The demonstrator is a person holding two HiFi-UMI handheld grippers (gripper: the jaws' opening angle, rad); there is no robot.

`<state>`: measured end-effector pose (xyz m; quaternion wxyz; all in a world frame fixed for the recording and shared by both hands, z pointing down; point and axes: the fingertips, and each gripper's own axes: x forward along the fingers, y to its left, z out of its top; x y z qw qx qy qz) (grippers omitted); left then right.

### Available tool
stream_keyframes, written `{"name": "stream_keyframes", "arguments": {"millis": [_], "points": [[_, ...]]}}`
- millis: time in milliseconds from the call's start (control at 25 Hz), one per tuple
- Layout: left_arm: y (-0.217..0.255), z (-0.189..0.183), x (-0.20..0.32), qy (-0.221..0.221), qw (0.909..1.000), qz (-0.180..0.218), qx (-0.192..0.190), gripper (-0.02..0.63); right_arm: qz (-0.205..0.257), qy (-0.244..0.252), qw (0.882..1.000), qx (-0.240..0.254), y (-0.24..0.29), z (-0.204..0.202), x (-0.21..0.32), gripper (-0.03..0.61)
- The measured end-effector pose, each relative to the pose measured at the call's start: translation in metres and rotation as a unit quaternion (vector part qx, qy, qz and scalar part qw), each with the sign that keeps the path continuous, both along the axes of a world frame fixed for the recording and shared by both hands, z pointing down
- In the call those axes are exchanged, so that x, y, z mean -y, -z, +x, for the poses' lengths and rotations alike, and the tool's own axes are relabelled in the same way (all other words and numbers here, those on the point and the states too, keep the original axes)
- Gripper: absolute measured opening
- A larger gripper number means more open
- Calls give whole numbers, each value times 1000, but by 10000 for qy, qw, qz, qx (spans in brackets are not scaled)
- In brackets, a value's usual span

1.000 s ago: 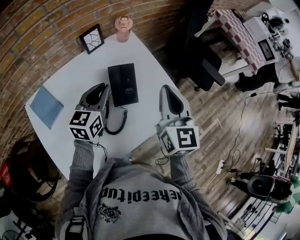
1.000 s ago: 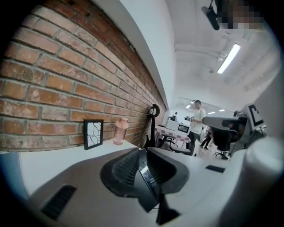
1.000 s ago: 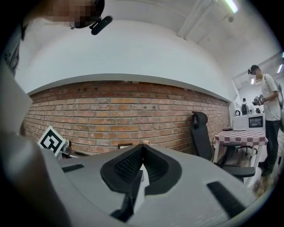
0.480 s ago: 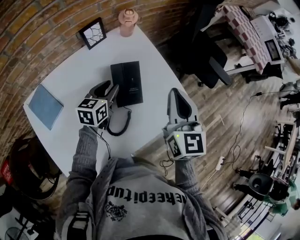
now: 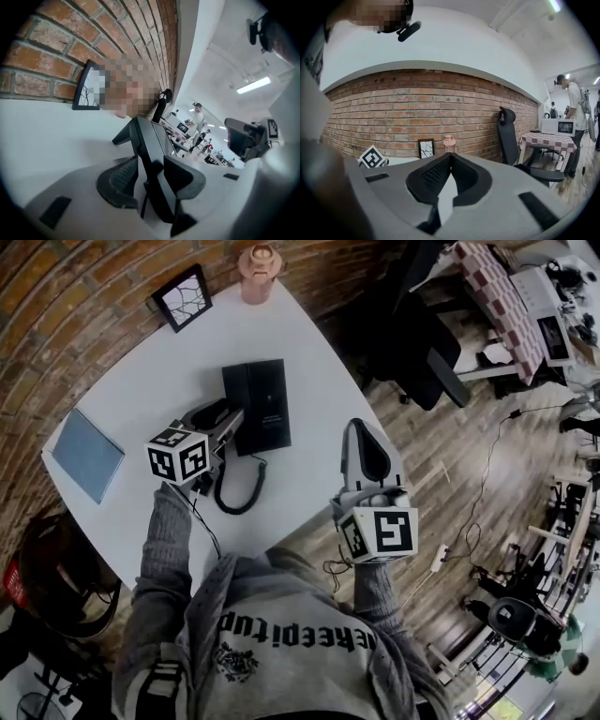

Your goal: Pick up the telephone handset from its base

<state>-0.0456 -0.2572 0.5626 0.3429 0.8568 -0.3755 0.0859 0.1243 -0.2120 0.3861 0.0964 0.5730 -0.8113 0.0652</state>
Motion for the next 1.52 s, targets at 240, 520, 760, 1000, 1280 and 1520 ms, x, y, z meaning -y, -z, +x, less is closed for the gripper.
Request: {"name": "stream_keyframes", "arguments": {"millis": [240, 520, 760, 1000, 1280, 1520], "points": [[-2, 10, -2, -309, 9993, -62, -197, 147, -91, 43, 9999, -82, -6, -6, 5, 5], [-2, 9, -1, -154, 9976, -352, -581, 120, -108, 91, 9998, -139, -9, -14, 11, 5], [7, 6, -3, 8, 9927, -498, -1098, 80, -63, 145, 9997, -194, -5, -19, 11, 5], [33, 6, -10, -68, 9911, -191, -1319, 72, 87, 164, 9996, -202, 4, -19, 6, 5], [74, -3, -23, 123, 9932, 268, -1124, 71, 274, 296, 9991, -127, 18, -22, 1, 5], [121, -9, -40, 453, 9906, 775, -1034, 71, 429, 464, 9980, -19, 32, -20, -12, 5]]}}
